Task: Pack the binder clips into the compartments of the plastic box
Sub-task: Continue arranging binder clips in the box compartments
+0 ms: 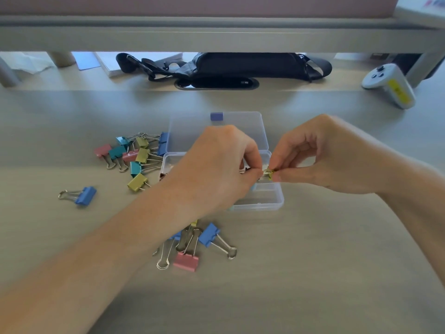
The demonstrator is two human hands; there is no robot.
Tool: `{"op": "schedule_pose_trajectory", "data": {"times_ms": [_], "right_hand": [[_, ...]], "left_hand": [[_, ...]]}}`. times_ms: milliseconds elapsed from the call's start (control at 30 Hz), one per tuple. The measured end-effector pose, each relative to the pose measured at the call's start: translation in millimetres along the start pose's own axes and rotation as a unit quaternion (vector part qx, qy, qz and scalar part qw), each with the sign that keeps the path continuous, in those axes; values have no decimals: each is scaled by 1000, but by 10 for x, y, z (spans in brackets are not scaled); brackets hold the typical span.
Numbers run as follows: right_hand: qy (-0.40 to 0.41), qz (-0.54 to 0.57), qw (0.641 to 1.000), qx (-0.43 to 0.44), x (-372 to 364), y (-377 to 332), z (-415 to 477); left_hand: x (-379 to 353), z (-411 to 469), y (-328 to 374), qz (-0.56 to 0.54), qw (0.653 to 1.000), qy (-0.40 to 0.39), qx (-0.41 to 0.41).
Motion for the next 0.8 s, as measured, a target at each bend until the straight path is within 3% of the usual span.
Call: {"op": "schedule_pose_trajectory", "data": {"times_ms": [267,433,633,800], "right_hand": [[-3,-7,1000,-4,-4,18,7],[4,-70,998,6,-5,-51,24],[12,-100,995,-7,-24,-79,37],[27,-97,995,-28,-50,-82,47]], "left_hand": [[-46,23,7,22,999,10,-44],[16,-5,32,24,996,-16,-90],[44,-80,50,132,964,-85,-216],[43,-121,35,148,955,-90,-240]]}}
Point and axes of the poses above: each hand's wrist, its own z-axis towards the middle knuckle, its own x-axis out of the back of the hand, y = z × x, the point moved 5 cm from there along z, towards the middle knuckle, and after that the axes turned 10 degrees about -z, right-handed, at the moved point
